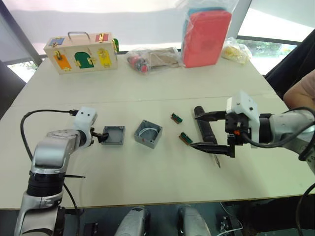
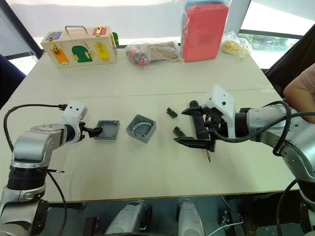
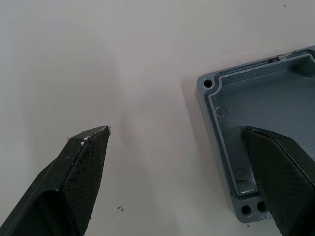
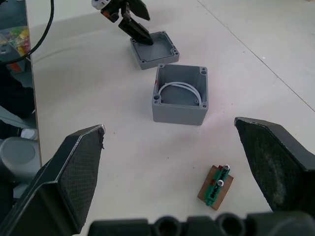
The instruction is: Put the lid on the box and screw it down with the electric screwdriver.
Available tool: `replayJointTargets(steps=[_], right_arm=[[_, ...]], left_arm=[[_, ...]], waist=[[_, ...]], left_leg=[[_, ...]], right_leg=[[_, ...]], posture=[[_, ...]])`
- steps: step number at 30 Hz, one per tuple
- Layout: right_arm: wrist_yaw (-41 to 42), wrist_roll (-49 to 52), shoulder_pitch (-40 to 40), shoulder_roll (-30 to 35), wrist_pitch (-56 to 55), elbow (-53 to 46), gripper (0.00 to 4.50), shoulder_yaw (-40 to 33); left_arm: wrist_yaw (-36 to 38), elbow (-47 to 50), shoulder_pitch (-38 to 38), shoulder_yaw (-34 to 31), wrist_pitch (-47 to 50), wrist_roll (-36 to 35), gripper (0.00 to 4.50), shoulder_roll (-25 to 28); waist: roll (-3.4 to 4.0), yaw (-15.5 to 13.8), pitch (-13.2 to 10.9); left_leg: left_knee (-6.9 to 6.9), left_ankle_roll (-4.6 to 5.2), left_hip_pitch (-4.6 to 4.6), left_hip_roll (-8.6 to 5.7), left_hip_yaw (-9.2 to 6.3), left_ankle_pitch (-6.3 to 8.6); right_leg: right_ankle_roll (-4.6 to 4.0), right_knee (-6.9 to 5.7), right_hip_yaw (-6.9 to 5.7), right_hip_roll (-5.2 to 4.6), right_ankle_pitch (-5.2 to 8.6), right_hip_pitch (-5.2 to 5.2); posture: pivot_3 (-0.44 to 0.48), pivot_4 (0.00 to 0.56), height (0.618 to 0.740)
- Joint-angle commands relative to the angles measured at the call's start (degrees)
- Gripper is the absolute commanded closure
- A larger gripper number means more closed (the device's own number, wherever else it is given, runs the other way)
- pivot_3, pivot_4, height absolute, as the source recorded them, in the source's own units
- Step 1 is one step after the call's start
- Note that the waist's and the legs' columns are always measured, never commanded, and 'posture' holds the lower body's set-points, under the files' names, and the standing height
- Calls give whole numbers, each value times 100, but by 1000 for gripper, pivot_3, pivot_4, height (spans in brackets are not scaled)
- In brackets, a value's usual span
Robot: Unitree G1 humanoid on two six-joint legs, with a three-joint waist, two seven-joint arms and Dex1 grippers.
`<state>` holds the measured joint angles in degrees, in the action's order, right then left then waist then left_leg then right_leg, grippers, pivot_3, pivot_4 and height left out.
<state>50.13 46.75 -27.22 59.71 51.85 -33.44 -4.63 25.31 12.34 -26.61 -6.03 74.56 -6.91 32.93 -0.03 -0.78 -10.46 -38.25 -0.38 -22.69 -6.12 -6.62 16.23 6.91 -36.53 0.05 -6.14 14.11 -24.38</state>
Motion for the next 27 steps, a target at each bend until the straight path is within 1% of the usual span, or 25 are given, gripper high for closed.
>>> replayJointTargets(steps=[1,2,3,6,7,8,9,10,12,17,19,20,23,25,27], right_arm=[[6,-15,-72,25,-60,-105,0,-139],[-2,-23,-64,21,-56,-111,0,-150],[-8,-31,-58,20,-55,-115,0,-158],[-16,-40,-30,22,-59,-126,0,-182],[-18,-45,-26,23,-61,-126,0,-184],[-19,-49,-25,24,-63,-126,0,-184],[-20,-54,-13,23,-70,-128,0,-190],[-20,-61,-7,21,-78,-129,0,-191],[-15,-72,3,20,-92,-127,0,-193],[8,-74,-33,-9,-94,-78,0,-182],[6,-39,-50,-31,-71,-48,0,-195],[-57,98,-72,-106,27,-13,0,-244],[-364,631,-229,-398,479,137,0,-365],[-674,983,-376,-602,824,228,0,-435],[-1271,1487,-606,-934,1279,427,0,-548]], left_arm=[[-138,-241,96,-10,64,-62,608,-108],[-148,-263,94,-28,99,-82,775,-122],[-157,-272,94,-46,141,-103,1043,-132],[-186,-229,125,-127,331,-200,2393,-173],[-190,-208,139,-149,393,-233,2675,-182],[-198,-194,147,-161,433,-262,3276,-184],[-224,-146,173,-208,534,-294,3541,-205],[-248,-110,191,-280,644,-329,3949,-228],[-295,-63,208,-364,780,-386,4429,-256],[-329,-157,130,-648,676,-486,4429,-124],[-331,-291,-97,-911,290,-571,4429,-193],[-121,-249,-274,-973,-379,-683,4429,-152],[429,4,-705,-1089,-1630,-1100,4429,-187],[665,166,-769,-1039,-2053,-1305,4429,-253],[815,314,-834,-978,-2447,-1505,4429,-396]], waist=[[1,-4,3],[1,-5,6],[0,-4,9],[1,0,15],[1,3,16],[2,9,17],[2,14,18],[2,19,19],[4,23,20],[3,34,20],[3,30,20],[1,23,20],[-24,-11,9],[-27,-43,10],[-27,-26,11]], left_leg=[[0,0,0,0,0,0],[0,-1,1,-1,0,0],[0,0,3,-2,0,0],[2,0,11,-2,1,0],[2,0,11,-2,1,0],[3,0,13,-2,1,0],[4,0,14,-2,1,0],[6,0,16,-1,2,0],[7,0,17,0,3,0],[9,0,19,1,7,0],[9,-1,19,1,7,0],[9,-1,19,1,7,0],[8,-7,11,3,2,-3],[2,-8,-2,-4,-3,-4],[2,-5,-4,-16,2,-2]], right_leg=[[0,0,0,0,0,0],[0,0,0,-2,0,2],[0,0,0,-3,0,4],[0,0,0,-11,0,10],[0,0,0,-12,0,10],[0,0,0,-12,0,11],[0,0,0,-11,0,11],[0,0,1,-11,0,11],[-1,0,2,-10,1,11],[-1,0,8,-9,1,9],[-1,0,8,-9,1,9],[-1,0,8,-8,1,9],[-2,0,6,-8,0,4],[-5,5,-5,-21,-3,3],[-5,15,-3,-34,-4,5]], posture=[[0,150,740],[0,150,740],[0,150,740],[0,150,740],[0,150,740],[0,150,740],[0,150,740],[0,150,740],[0,150,740],[0,150,740],[0,150,740],[0,150,740],[0,150,740],[0,150,740],[0,150,740]])
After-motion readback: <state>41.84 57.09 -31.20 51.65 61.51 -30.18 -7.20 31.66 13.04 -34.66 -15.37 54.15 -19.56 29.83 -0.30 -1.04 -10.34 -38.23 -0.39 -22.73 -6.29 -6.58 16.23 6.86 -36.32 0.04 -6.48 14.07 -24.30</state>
